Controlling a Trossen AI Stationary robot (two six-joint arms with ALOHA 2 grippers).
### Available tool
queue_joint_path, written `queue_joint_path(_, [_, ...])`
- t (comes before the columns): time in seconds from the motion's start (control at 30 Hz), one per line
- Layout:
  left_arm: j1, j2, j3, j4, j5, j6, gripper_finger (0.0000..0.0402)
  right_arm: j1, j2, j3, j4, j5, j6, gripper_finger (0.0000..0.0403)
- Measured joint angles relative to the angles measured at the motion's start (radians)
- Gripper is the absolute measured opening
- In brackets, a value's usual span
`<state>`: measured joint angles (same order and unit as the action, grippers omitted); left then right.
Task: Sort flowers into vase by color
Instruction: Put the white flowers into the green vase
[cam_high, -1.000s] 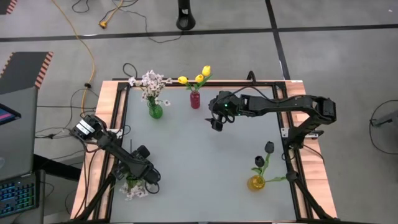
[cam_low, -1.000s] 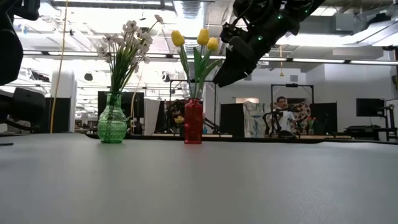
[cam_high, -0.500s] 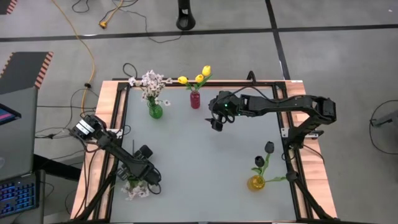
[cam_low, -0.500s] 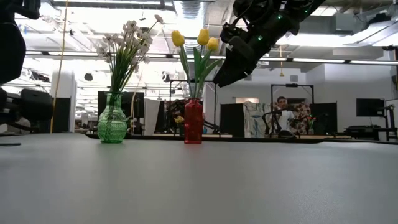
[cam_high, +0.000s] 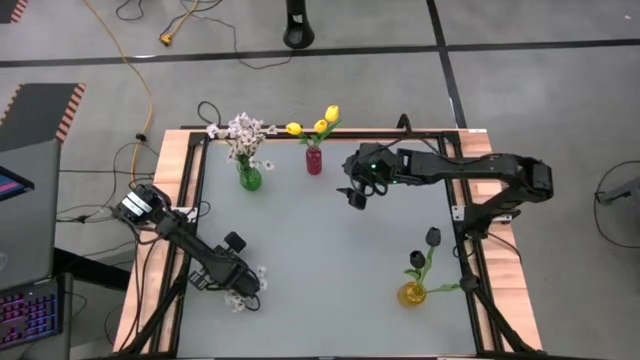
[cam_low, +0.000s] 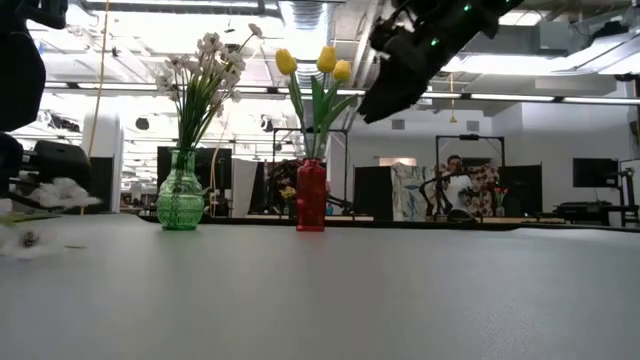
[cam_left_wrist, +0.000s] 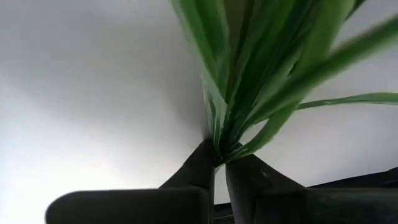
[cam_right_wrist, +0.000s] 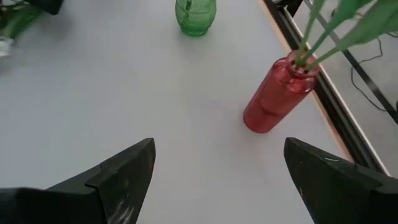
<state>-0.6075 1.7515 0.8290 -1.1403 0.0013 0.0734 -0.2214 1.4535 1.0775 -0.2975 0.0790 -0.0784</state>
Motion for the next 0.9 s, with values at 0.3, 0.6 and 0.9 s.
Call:
queue_joint_path(0.3, [0.070, -0.087, -0.001, 0.048, -0.005, -0.117, 0.0002, 0.000, -0.119, 0.000, -0.122, 0.000, -0.008, 0.0383])
queue_joint_path(0.6, [0.204, -0.374, 0.000, 0.154, -0.101, -0.373, 0.0000, -0.003, -0.188, -0.008, -0.218, 0.000, -0.008, 0.0383])
queue_joint_path(0.9, [0.223, -0.644, 0.000, 0.343, -0.464, -0.540, 0.0000, -0.003, -0.268, -0.141, -0.178, 0.000, 0.049, 0.0383])
